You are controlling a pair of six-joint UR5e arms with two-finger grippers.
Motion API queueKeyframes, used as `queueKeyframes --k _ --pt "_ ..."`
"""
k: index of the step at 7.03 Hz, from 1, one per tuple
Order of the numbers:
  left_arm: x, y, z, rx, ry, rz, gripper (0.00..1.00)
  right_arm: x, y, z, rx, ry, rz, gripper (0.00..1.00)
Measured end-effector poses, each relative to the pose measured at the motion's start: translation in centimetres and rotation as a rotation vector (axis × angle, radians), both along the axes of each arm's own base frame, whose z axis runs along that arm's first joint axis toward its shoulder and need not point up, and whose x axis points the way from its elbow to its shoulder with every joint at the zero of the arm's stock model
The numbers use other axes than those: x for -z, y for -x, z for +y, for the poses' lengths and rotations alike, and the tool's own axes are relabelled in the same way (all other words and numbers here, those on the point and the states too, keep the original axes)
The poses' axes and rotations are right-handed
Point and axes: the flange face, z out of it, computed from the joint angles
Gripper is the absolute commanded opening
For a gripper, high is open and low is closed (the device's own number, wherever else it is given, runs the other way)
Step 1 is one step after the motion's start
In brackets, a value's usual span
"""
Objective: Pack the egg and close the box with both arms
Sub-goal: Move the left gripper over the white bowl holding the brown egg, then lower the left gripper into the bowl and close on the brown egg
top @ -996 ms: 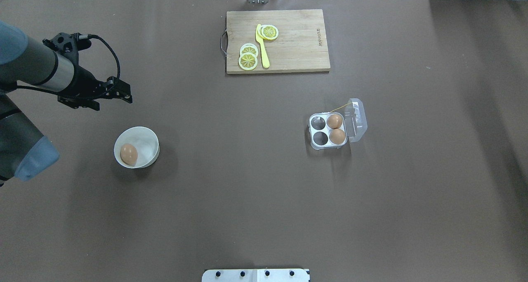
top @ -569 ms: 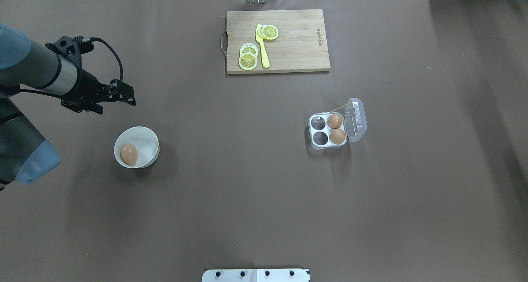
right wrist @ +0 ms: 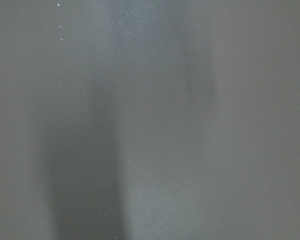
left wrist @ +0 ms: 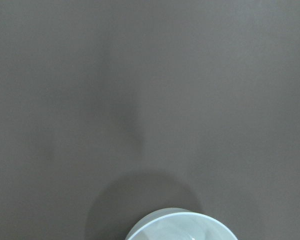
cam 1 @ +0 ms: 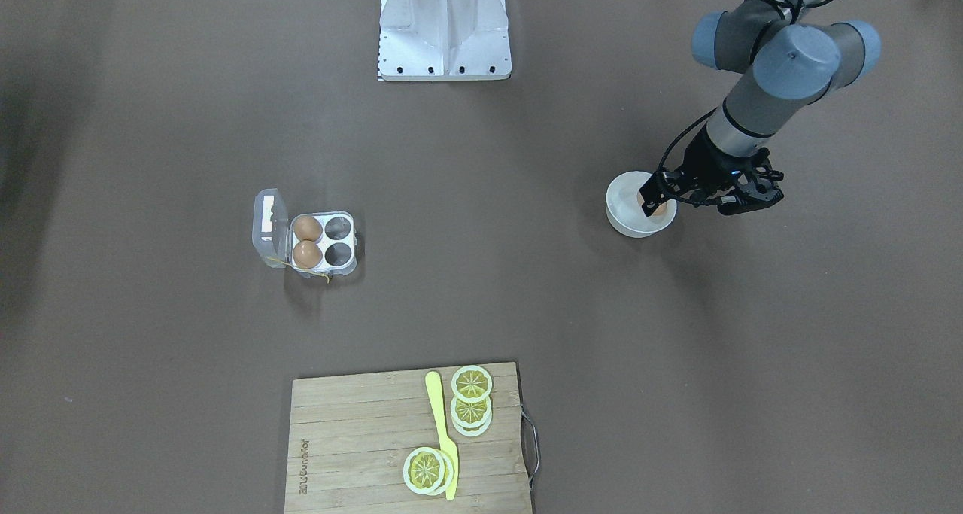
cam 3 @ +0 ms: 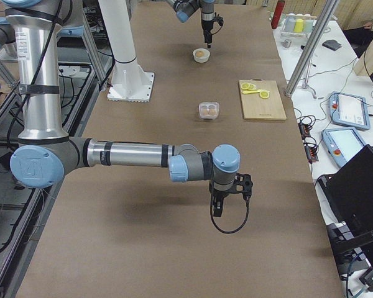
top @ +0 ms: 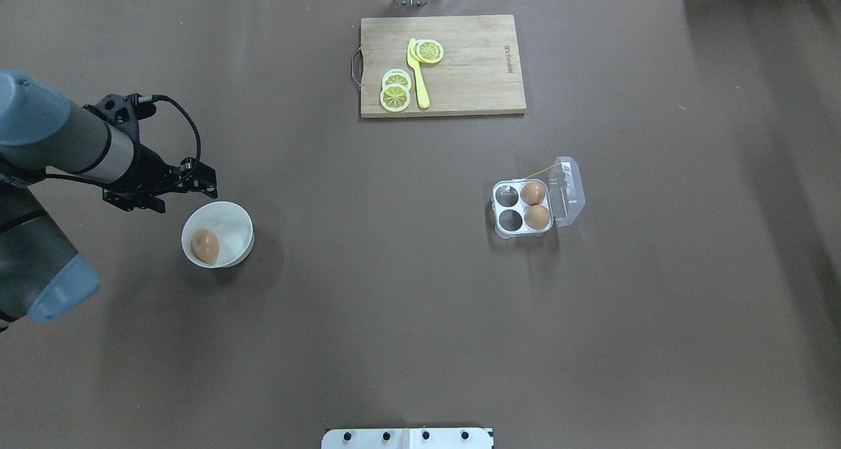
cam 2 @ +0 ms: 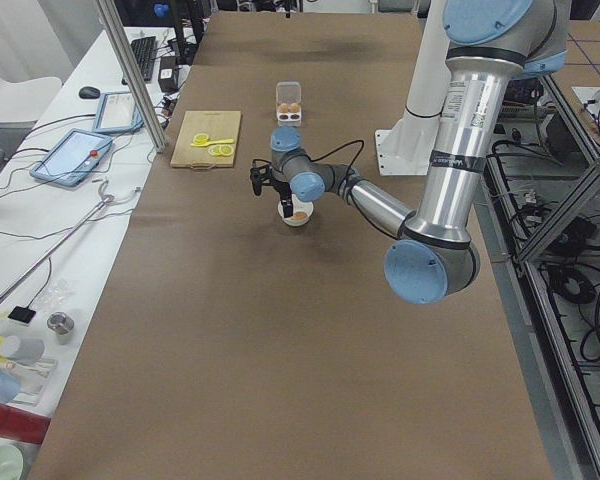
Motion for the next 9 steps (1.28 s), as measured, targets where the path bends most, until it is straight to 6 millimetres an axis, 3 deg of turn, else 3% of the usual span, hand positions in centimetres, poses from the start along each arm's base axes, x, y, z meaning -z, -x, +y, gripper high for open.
queueKeyframes --k 2,5,8,9 --pt "0.3 -2.1 1.3 0.007 0.009 -0.009 0.97 0.4 0.0 -0.3 0.0 -0.008 -0.002 1.0" --pt "1.8 -4.1 1.5 0.002 0.016 -0.035 0.97 0.7 0.1 -0.5 0.001 -0.013 -0.008 1.0" --pt "1.8 -4.5 1.6 -0.004 0.024 -0.056 0.96 0.8 0.1 -0.6 0.001 -0.013 -0.009 1.0" --pt "1.5 -4.5 1.6 -0.006 0.026 -0.063 0.92 0.8 0.1 -0.6 0.001 -0.013 -0.01 1.0"
